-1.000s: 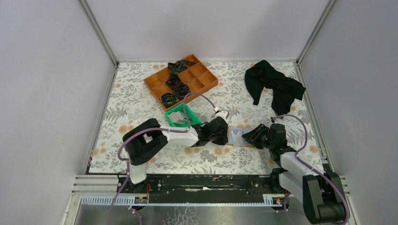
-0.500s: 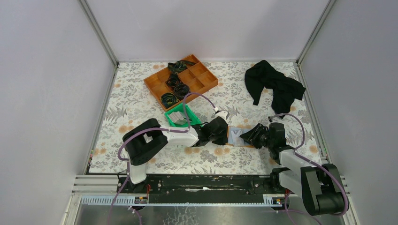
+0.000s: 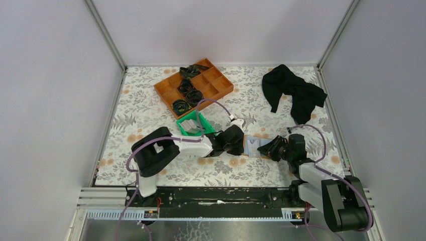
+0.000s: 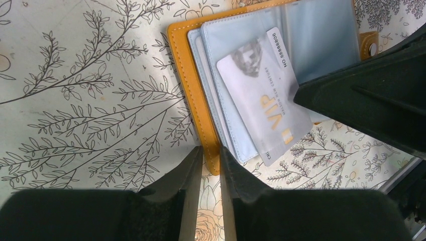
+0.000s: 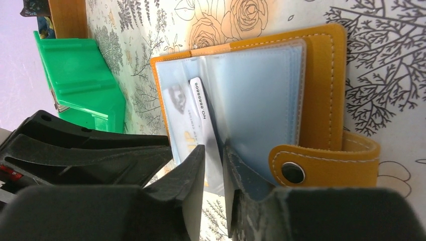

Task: Put the credit cards into the card holder
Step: Adjust the credit card in the card holder.

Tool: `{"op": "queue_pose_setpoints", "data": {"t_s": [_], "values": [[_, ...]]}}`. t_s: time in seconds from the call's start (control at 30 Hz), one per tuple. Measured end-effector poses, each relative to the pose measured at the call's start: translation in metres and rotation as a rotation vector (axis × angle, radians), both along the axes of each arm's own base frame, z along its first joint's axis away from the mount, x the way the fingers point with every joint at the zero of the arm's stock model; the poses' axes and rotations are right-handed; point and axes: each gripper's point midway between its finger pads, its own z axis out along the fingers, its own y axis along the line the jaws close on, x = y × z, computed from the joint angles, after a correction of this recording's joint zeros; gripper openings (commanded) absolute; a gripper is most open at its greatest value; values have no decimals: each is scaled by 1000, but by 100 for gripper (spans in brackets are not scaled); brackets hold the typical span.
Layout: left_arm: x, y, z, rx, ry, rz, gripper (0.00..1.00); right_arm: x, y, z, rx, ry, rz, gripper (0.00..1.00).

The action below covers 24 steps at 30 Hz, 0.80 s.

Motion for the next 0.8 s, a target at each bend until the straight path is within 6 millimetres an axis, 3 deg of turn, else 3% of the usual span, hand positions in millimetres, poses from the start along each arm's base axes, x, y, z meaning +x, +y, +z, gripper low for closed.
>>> {"op": "queue_pose_setpoints", "data": {"t_s": [0.2,0.8], "values": [[0,0,0,0,0,1,26,0,0,-3,14,11,-7,0],[0,1,2,-11,-6,1,26,-5,-5,9,13,-19,-53,0]]}}
